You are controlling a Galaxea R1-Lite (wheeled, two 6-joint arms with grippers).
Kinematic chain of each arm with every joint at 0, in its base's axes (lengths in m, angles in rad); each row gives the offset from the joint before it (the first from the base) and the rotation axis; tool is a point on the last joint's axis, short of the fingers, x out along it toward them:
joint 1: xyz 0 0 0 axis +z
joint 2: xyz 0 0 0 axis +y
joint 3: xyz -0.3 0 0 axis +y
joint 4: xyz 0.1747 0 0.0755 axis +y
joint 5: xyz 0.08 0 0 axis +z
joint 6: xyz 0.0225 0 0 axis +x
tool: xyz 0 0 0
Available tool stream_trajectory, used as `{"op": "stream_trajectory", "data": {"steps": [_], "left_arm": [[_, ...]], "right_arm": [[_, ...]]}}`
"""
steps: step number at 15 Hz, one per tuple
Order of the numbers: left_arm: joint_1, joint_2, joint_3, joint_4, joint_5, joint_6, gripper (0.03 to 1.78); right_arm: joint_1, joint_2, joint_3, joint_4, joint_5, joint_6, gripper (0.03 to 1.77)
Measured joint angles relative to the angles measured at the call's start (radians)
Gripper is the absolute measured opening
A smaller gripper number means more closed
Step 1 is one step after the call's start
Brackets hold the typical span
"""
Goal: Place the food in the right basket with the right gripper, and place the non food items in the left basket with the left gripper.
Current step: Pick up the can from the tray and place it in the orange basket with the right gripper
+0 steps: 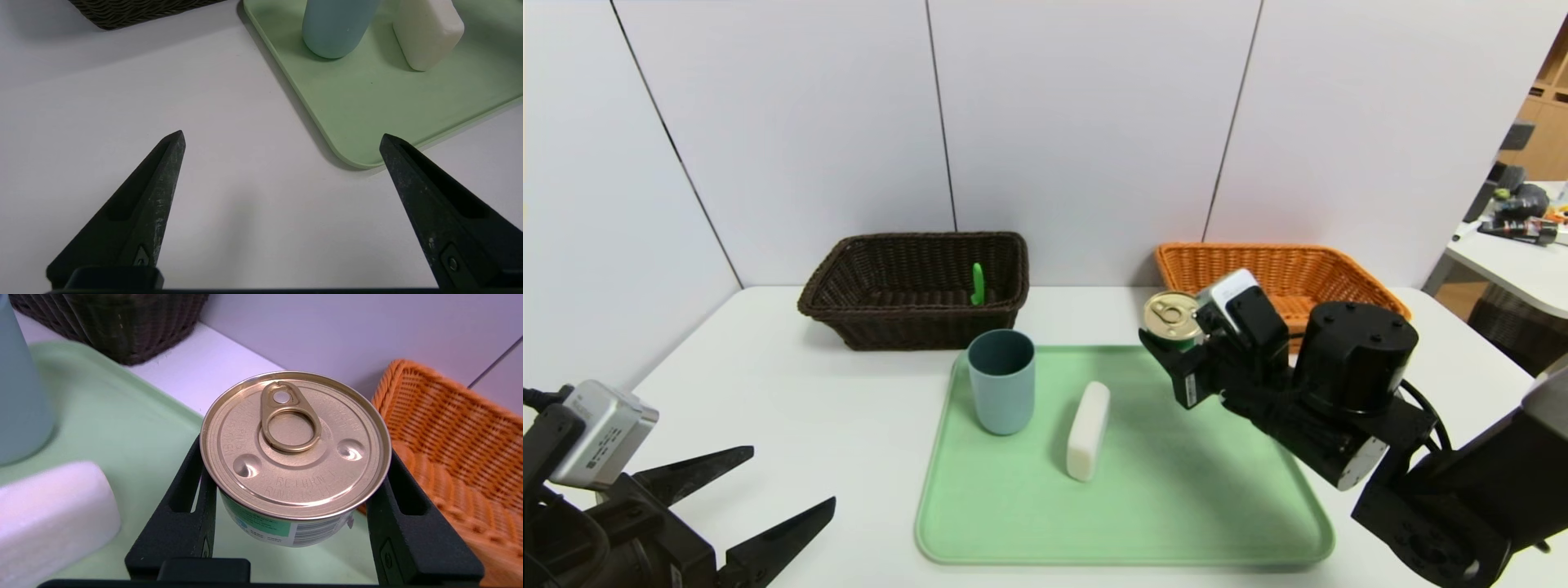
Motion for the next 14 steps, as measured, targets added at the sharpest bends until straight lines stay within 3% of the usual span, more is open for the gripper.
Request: {"op": "stream_trajectory", "data": {"steps": [7,14], "left_arm": [[0.0,-0.003,0.002,-0.015,0.0,0.0,1.69],[0.0,-0.016,0.007,-0.016,0.0,0.002,1.69]], "right_arm": [[-0.023,-0.102,-0.161,0.225,0.009,-0.035,0.99],[-0.123,-0.131,-0.3,0.376,0.048,-0.068,0.99]]}}
